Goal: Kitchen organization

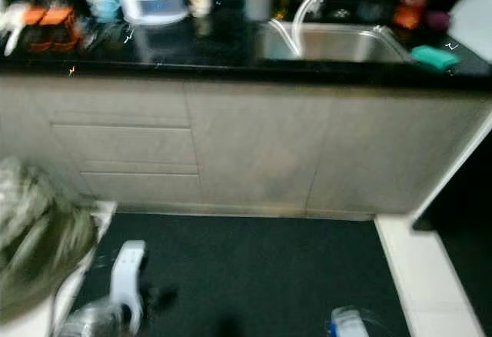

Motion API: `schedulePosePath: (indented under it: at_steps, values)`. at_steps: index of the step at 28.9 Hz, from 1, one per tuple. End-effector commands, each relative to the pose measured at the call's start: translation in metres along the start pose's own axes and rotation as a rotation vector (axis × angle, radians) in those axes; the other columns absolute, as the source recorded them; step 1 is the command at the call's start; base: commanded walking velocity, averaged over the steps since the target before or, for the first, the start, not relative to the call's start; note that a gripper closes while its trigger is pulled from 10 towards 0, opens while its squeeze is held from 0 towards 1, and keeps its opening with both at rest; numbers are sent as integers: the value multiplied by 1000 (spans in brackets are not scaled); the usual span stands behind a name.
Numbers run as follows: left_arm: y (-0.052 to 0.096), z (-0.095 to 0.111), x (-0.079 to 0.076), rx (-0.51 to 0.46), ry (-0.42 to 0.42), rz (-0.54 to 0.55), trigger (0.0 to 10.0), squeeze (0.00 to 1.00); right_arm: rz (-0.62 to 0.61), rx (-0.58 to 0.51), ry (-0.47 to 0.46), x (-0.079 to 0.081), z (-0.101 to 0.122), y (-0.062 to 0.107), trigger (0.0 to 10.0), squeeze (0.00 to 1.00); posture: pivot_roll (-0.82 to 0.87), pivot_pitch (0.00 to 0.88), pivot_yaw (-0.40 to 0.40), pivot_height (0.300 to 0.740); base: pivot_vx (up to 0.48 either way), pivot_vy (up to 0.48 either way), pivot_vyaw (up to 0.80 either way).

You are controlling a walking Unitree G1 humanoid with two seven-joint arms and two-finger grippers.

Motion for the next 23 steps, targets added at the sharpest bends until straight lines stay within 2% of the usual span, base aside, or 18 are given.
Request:
schedulePosePath:
  at_steps: [1,11,16,18,19,20,23]
  values:
    - [-2,7,-2,-25,-31,9,10000,0,-5,1,-3,1,0,0,10000,0,-21,0,5,740,0,0,0]
    - [-3,-6,-1,-18,-35,48,10000,0,7,9,-5,3,-1,0,10000,0,-29,5,6,740,0,0,0]
    - [0,-21,6,14,-53,101,10000,0,5,12,-18,3,-1,0,10000,0,-27,12,13,740,0,0,0]
    - [1,-23,9,17,-58,121,10000,0,1,15,-35,3,-2,0,10000,0,-27,10,13,740,0,0,0]
    - [2,-28,12,29,-61,162,10000,0,-6,26,-77,3,-3,0,10000,0,-26,7,12,740,0,0,0]
    - [2,-28,12,29,-61,162,10000,0,-6,26,-77,3,-3,0,10000,0,-26,7,12,740,0,0,0]
    - [2,-33,14,48,-81,197,10000,0,-12,40,-157,4,-5,0,10000,0,-22,1,10,740,0,0,0]
Point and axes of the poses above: a point about 5 cm out from each wrist's last joint towards the gripper, its own y axis pointing back from the gripper into the wrist, its own z axis along the axis of the wrist's last joint, x = y × z, the point moved 2 cm from there along -y, pointing out of the wrist towards the gripper, and after that the axes turned 11 degrees about y, right-handed, at the moved point
